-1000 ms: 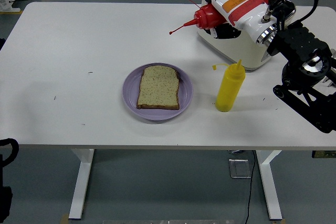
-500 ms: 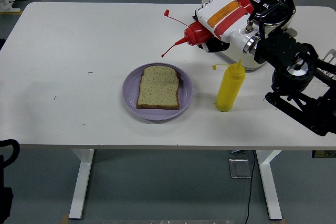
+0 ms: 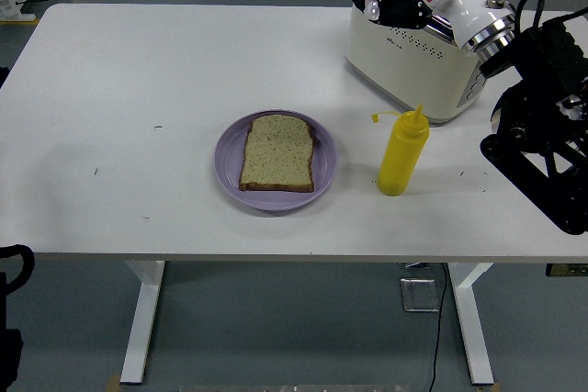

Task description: Pick up the cup,pour liquid into bread,place the cup on the desk

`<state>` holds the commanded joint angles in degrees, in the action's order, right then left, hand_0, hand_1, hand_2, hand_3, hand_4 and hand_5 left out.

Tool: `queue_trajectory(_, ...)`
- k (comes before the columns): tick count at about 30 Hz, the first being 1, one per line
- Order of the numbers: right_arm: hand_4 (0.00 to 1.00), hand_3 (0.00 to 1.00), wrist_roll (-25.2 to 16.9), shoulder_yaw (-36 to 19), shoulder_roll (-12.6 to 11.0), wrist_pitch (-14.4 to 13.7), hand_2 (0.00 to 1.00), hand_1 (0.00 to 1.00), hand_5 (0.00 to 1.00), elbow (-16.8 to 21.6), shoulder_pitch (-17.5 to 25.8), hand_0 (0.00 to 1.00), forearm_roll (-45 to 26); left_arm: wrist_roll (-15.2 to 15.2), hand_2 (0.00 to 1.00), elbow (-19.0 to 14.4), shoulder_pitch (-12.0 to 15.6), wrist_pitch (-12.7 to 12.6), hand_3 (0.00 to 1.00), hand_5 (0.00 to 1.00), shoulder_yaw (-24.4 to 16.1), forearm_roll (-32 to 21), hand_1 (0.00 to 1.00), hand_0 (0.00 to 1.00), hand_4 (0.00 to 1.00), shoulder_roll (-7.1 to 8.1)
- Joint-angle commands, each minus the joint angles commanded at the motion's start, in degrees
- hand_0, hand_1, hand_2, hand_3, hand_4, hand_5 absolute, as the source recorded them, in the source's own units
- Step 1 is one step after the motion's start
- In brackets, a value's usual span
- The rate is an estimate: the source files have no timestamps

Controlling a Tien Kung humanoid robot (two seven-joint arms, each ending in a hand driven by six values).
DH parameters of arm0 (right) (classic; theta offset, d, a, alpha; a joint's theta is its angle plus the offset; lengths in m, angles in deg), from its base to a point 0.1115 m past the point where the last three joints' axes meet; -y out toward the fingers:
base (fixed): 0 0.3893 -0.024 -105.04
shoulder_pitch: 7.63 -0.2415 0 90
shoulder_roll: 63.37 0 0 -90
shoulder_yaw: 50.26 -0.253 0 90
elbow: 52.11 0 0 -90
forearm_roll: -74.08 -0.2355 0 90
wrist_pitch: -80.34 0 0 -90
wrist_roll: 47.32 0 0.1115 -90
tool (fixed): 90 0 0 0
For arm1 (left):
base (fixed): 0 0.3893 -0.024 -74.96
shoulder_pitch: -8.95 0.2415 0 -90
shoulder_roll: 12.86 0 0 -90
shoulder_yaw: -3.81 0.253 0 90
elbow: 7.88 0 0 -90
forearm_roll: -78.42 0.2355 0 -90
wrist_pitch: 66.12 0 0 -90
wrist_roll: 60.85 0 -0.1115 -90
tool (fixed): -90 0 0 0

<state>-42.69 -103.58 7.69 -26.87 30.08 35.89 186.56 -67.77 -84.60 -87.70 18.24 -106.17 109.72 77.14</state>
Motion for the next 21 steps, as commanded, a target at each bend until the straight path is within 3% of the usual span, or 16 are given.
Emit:
queue_trajectory(8,0.715,0.3,-6.7,-13.6,-1.3,1.3,0.206,0.042,0.307,1.8,8.1,0.022,-19.7,0.0,0.735,0.0,-0.1,-0.1,0.69,0.998,-0.1,-0.1,0.734,0.785,0.588,0.0)
queue_trajectory(21,0.704,0.3,-17.0,-17.3,-2.1,0.5,0.205,0.04,0.308,1.3,18.8,0.022,-51.0,0.0,0.735,0.0,-0.2,-0.1,0.69,0.998,0.2,-0.2,0.733,0.786,0.588,0.0)
